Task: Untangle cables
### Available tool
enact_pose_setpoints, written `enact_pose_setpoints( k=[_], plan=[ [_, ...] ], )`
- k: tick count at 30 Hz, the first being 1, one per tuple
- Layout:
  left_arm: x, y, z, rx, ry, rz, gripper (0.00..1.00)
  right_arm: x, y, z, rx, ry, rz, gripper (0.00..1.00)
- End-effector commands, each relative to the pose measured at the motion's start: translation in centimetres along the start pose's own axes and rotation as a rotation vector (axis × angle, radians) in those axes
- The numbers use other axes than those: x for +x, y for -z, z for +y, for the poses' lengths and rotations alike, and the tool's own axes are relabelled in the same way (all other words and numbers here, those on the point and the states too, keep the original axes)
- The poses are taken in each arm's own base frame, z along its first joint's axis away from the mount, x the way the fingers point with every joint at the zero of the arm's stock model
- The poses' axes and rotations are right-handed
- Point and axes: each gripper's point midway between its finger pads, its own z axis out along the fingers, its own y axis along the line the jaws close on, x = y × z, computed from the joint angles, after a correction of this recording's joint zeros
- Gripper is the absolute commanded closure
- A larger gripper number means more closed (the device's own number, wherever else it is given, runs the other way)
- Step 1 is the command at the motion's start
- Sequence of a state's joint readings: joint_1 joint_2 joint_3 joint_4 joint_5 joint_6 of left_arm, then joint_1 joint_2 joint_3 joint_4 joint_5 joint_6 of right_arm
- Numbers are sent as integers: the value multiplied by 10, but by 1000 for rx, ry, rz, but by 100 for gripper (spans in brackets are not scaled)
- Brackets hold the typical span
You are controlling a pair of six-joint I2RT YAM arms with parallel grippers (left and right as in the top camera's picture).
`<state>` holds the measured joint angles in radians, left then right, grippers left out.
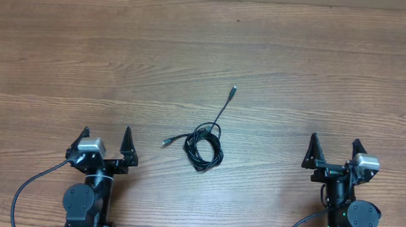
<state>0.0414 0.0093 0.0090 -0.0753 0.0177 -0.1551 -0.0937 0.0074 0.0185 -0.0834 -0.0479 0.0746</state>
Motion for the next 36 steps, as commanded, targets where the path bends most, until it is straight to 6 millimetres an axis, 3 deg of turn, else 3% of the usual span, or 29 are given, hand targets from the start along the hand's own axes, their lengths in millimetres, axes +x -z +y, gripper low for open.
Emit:
enact_pose_setpoints(
  k=[1, 25, 36],
  plan=[
    [1, 0, 3, -15, 13, -1, 1, 3, 0, -2, 5, -3, 2, 0],
    [0, 0, 0, 2, 6, -1, 0, 3, 0, -2, 5, -3, 2, 0],
    [-37, 16, -6, 2, -1, 7, 0, 3, 0, -2, 5, -3, 2, 0]
  ],
)
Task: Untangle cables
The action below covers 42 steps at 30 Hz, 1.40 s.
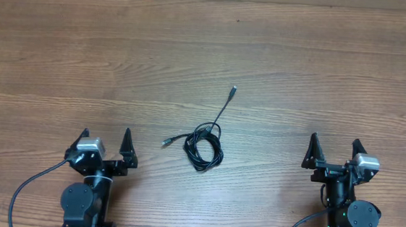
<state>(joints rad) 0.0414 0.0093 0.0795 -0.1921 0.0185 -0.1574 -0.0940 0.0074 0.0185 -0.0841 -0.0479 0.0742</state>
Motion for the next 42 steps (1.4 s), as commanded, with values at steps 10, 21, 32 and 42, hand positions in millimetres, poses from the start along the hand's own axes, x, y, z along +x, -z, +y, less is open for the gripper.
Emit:
enact_pose_setpoints(
  k=[10, 21, 32, 42],
  plan=[
    [-82, 15, -37, 131, 0, 61, 0, 3, 0, -2, 5, -3, 1, 0],
    [-145, 11, -88, 320, 36, 464, 0, 3, 0, -2, 5, -3, 1, 0],
    [-142, 18, -144, 596, 366, 847, 0, 3, 0, -2, 5, -3, 1, 0],
    [-60, 26, -95, -324, 550, 1078, 20, 3, 0, -2, 5, -3, 1, 0]
  ],
)
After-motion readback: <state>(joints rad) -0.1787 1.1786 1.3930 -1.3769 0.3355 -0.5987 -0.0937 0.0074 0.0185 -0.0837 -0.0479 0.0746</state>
